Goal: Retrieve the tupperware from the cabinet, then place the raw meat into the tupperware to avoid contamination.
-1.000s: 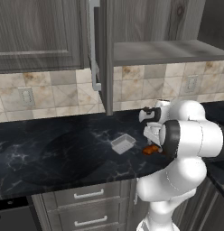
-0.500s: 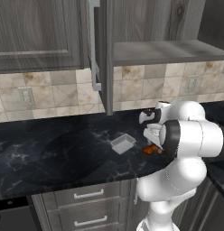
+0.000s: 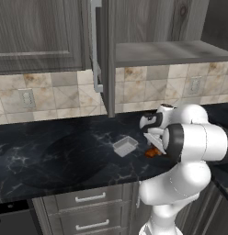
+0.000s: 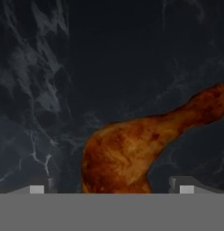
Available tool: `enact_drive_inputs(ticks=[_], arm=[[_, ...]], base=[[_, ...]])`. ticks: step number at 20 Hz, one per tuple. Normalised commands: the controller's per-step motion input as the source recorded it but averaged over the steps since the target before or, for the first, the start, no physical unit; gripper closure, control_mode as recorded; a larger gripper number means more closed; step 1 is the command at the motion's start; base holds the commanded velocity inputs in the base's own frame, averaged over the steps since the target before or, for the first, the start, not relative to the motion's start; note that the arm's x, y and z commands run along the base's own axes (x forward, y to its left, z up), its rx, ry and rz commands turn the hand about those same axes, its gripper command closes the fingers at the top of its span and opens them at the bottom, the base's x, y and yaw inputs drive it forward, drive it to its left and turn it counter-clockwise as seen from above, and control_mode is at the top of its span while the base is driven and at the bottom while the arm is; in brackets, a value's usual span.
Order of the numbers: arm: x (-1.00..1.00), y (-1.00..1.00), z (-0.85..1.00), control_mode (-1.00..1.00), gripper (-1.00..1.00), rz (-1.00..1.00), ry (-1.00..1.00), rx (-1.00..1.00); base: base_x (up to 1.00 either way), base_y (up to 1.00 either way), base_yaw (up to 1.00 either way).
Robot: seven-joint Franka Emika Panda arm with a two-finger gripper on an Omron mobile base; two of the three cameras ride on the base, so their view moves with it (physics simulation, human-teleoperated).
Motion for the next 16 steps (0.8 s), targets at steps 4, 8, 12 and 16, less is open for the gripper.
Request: enact_drive_inputs(ticks=[4,8,12,16], arm=[[0.04,0.0,-0.17,-1.0,-1.0,-0.01,-0.03,0.0],[0.0,0.0,-0.32,-1.0,-1.0,-0.02,0.0,0.0],[0.0,0.0,-0.23,-1.0,-1.0,-0.02,0.0,0.0],[0.0,0.0,-0.26,-1.0,-1.0,-0.01,0.0,0.0]], base=[[0.0,0.0,0.0],[0.0,0.0,0.0],[0.0,0.0,0.0],[0.0,0.0,0.0]])
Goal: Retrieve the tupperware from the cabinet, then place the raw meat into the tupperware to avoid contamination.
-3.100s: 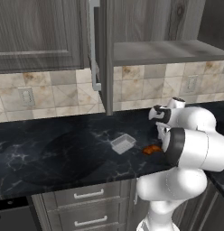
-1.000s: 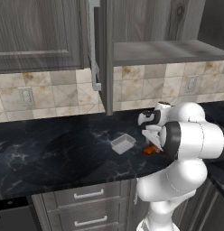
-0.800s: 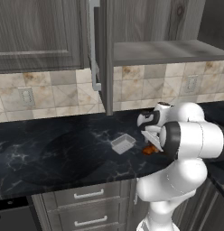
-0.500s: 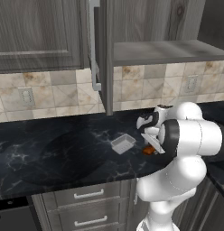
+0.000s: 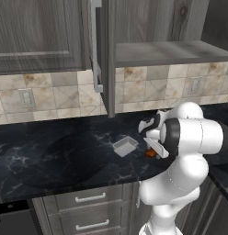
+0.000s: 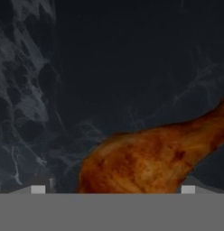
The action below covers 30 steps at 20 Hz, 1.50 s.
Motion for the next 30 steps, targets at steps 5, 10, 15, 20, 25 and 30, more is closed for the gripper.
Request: enact_drive_inputs(ticks=[5,10,15,20,25,30], arm=[[0.0,0.0,-0.23,-1.0,1.0,-0.01,0.0,0.0],[0.0,0.0,-0.12,-1.0,1.0,0.0,0.0,0.0],[0.0,0.0,-0.01,-1.0,1.0,0.0,-0.01,0.0],[0.0,0.0,0.0,-1.0,1.0,0.0,0.0,0.0],[0.0,0.0,0.16,-1.0,1.0,-0.02,0.0,0.0],[-0.01,0.0,0.71,-1.0,1.0,-0.04,-0.04,0.0]], base=[[0.0,0.0,0.0],[0.0,0.0,0.0],[0.0,0.0,0.0],[0.0,0.0,0.0],[0.0,0.0,0.0],[0.0,0.0,0.0]])
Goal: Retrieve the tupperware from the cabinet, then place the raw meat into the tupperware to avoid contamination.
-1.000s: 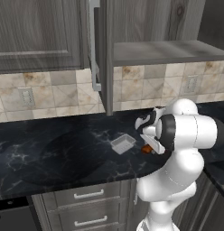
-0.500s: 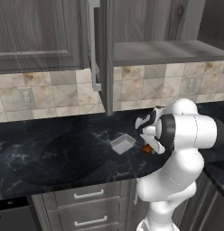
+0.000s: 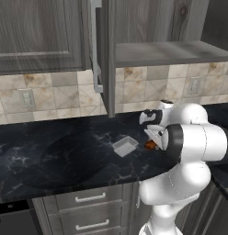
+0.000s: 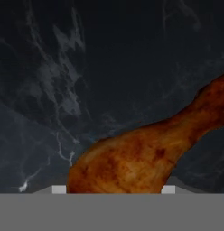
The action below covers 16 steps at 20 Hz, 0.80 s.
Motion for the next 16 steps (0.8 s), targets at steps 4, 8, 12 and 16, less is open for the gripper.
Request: enact_drive_inputs(ticks=[4,8,12,16], arm=[[-0.02,0.12,0.59,-1.0,1.0,-0.03,-0.04,0.0],[0.0,0.47,0.32,-1.0,1.0,-0.03,-0.02,0.0],[0.0,0.5,0.35,-1.0,1.0,-0.02,-0.03,-0.01],[0.02,0.38,0.29,-1.0,1.0,0.04,-0.02,-0.03]], base=[[0.0,0.0,0.0],[0.0,0.0,0.0],[0.0,0.0,0.0],[0.0,0.0,0.0]])
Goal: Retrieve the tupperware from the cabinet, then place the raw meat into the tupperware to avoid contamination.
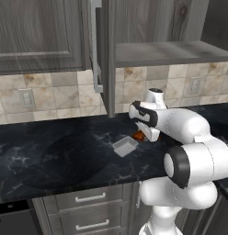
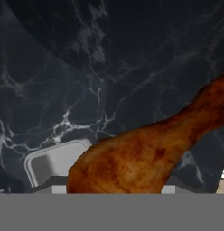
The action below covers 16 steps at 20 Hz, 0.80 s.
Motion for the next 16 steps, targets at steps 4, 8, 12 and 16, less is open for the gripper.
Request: enact_drive_inputs(ticks=[4,8,12,16], arm=[[0.1,0.39,0.04,-1.0,1.0,0.09,0.0,-0.04],[0.26,0.44,-0.07,-1.0,1.0,0.11,-0.01,-0.06],[0.05,0.39,-0.09,-1.0,1.0,0.09,0.0,-0.07],[-0.04,0.04,-0.21,-1.0,1.0,0.05,0.04,-0.01]], base=[[0.0,0.0,0.0],[0.0,0.0,0.0],[0.0,0.0,0.0],[0.0,0.0,0.0]])
